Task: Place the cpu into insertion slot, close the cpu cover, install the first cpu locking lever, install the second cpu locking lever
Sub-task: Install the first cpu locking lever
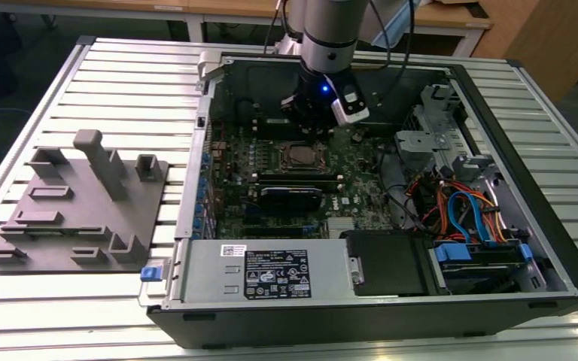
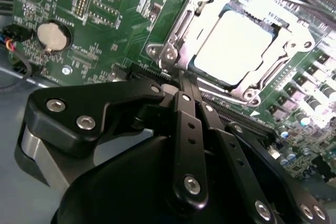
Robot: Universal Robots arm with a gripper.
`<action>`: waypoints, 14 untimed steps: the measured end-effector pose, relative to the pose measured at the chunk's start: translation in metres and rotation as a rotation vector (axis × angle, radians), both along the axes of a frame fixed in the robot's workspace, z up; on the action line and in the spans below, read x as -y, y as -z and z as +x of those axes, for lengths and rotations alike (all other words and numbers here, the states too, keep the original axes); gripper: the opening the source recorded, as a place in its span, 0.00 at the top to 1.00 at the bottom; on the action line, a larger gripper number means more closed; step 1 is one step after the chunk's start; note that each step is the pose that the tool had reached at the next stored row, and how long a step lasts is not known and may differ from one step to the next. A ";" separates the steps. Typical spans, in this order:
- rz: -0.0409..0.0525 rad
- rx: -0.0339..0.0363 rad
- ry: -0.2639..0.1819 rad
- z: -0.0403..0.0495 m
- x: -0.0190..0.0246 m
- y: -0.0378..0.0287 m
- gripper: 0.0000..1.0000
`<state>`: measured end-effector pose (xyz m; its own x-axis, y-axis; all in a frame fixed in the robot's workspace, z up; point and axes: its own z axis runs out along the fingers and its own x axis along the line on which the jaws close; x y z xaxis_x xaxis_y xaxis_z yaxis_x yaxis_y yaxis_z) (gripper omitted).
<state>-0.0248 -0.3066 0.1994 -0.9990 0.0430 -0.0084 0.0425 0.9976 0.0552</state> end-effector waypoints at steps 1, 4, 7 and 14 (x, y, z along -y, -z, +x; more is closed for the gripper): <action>-0.0025 -0.0003 0.000 0.0001 0.0000 0.0004 0.90; -0.0032 0.0001 0.000 0.0003 -0.0005 0.0013 0.90; -0.0035 0.0000 0.000 0.0005 -0.0007 0.0017 0.90; -0.0032 0.0001 0.000 0.0005 -0.0009 -0.0011 0.90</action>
